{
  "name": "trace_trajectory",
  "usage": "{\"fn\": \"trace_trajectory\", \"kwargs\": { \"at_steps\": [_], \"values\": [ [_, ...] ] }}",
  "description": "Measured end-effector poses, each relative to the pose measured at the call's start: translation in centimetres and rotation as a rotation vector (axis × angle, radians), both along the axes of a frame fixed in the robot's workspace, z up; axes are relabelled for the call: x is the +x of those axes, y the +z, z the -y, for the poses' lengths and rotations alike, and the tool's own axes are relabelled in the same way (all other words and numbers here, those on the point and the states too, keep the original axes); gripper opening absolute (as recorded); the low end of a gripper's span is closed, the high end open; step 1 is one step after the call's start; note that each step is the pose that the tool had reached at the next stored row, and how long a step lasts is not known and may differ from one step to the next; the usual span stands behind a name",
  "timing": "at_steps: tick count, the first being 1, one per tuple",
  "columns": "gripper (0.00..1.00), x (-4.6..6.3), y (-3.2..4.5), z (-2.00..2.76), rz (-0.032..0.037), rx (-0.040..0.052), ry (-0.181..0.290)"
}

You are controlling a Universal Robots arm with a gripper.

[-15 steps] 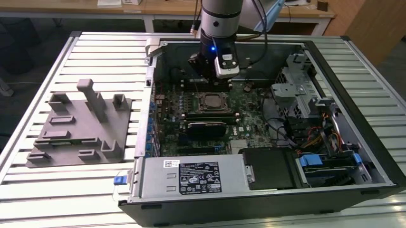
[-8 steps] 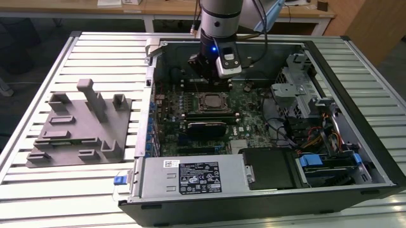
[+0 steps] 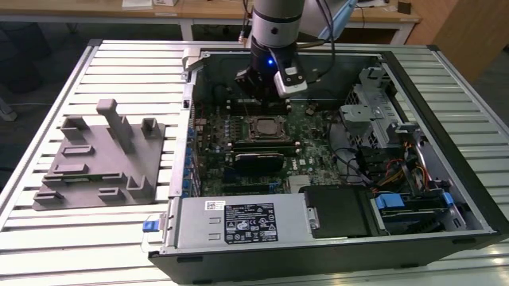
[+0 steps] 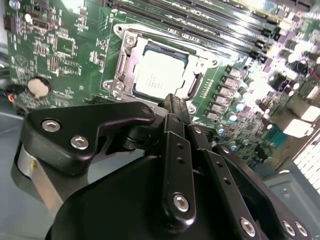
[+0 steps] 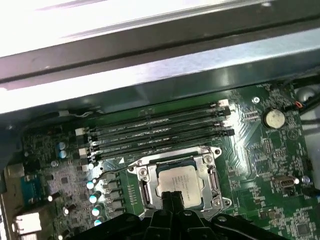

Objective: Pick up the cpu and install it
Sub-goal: 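Install the first cpu locking lever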

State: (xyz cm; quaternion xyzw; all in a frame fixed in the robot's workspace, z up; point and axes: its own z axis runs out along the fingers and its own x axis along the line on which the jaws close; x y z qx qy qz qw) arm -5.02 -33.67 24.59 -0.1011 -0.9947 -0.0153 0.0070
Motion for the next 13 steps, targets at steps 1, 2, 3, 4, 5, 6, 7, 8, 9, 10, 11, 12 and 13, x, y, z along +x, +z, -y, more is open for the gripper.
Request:
{"fn": "trace_trajectory", "kwargs": {
  "at_steps": [1, 2, 3, 4, 5, 6, 7, 8, 9, 10, 11, 12, 13],
  "values": [
    [0.11, 0.0, -0.01, 0.00, 0.0000, 0.0000, 0.017],
    [0.11, 0.0, -0.01, 0.00, 0.0000, 0.0000, 0.034],
    [0.11, 0.0, -0.02, 0.00, 0.0000, 0.0001, 0.051],
    [0.11, 0.0, -0.03, 0.00, 0.0001, 0.0001, 0.067],
    [0.11, 0.0, -0.04, 0.00, 0.0001, 0.0001, 0.078],
    [0.11, 0.0, -0.05, 0.02, 0.0005, 0.0006, 0.086],
    [0.11, -0.1, -0.05, 0.03, 0.0008, 0.0008, 0.090],
    [0.11, -0.2, -0.05, 0.04, 0.0011, 0.0016, 0.092],
    [0.11, -0.4, -0.05, 0.04, 0.0015, 0.0020, 0.093],
    [0.11, -0.6, -0.05, 0.05, 0.0020, 0.0023, 0.094],
    [0.11, -0.9, -0.05, 0.05, 0.0027, 0.0025, 0.094],
    [0.11, -1.1, -0.05, 0.06, 0.0038, 0.0023, 0.095],
    [0.11, -1.3, -0.05, 0.06, 0.0050, 0.0022, 0.095]
  ]
}}
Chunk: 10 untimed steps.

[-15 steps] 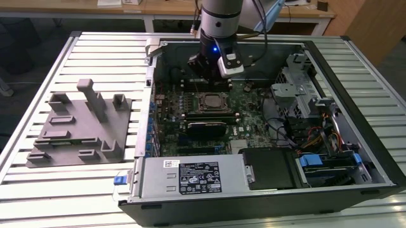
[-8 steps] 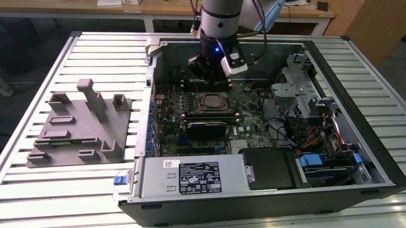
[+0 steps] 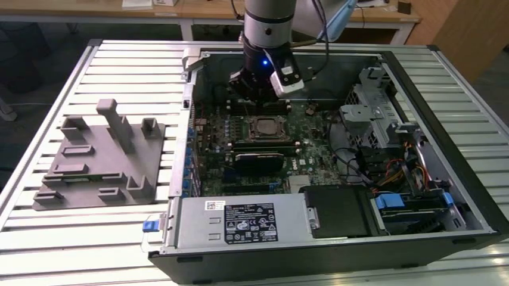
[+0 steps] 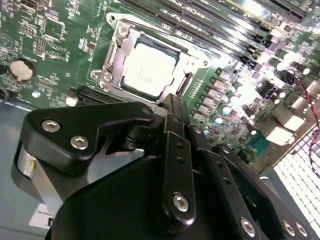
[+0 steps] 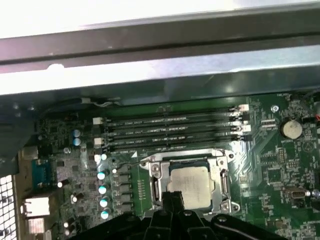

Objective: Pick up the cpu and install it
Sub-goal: 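Install the first cpu locking lever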

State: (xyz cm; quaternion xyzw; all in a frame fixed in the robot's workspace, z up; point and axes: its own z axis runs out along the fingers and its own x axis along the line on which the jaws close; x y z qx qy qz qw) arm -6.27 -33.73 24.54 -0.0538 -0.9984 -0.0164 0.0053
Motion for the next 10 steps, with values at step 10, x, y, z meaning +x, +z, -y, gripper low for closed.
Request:
{"fn": "trace_trajectory", "kwargs": {
  "at_steps": [10],
  "values": [
    [0.11, -0.20, 0.67, 0.00, 0.0035, 0.0017, 0.012]
  ]
}}
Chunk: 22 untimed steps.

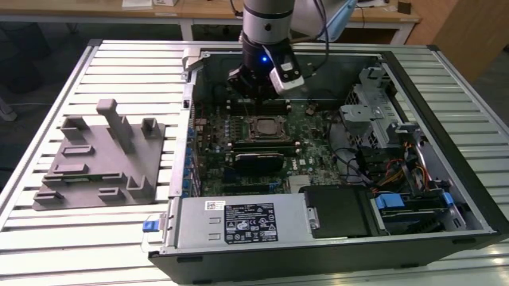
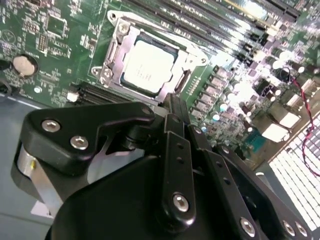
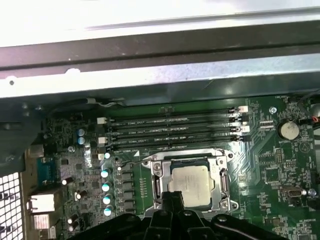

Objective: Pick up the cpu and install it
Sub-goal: 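Install the first cpu locking lever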

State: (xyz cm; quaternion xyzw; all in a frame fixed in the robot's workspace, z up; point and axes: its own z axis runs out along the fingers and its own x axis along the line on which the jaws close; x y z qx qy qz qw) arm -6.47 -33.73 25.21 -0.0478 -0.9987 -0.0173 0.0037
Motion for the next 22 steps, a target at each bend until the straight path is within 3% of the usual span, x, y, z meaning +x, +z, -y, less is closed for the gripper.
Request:
{"fn": "trace_trajectory", "kwargs": {
  "at_steps": [10, 22],
  "values": [
    [0.11, -0.1, 0.00, 0.01, -0.0002, -0.0004, 0.140],
    [0.11, -1.7, 0.00, 0.01, 0.0006, -0.0004, 0.154]
  ]
}}
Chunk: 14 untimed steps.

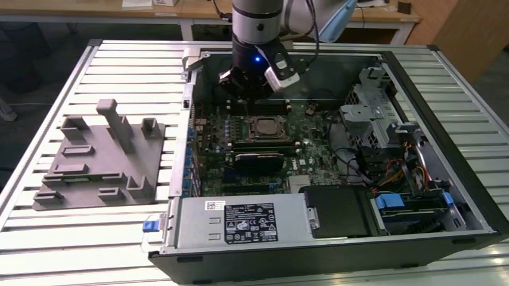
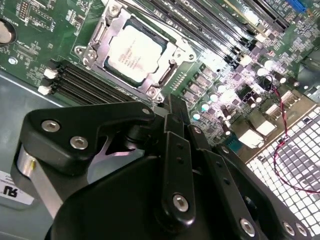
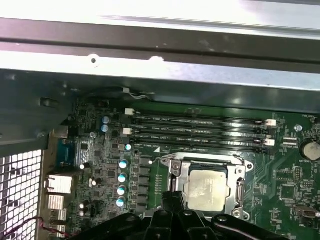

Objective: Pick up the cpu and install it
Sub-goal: 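Install the first cpu locking lever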

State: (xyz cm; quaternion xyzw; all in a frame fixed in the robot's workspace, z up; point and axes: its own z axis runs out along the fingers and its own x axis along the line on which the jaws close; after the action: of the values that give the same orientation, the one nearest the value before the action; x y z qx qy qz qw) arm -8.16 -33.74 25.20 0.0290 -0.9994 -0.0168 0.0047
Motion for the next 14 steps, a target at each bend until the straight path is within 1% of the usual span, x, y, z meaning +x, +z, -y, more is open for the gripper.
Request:
{"fn": "trace_trajectory", "kwargs": {
  "at_steps": [7, 14],
  "values": [
    [0.11, -1.1, 0.00, 0.00, 0.0001, 0.0000, 0.000],
    [0.11, -1.9, 0.00, -0.07, 0.0001, -0.0001, 0.001]
  ]
}}
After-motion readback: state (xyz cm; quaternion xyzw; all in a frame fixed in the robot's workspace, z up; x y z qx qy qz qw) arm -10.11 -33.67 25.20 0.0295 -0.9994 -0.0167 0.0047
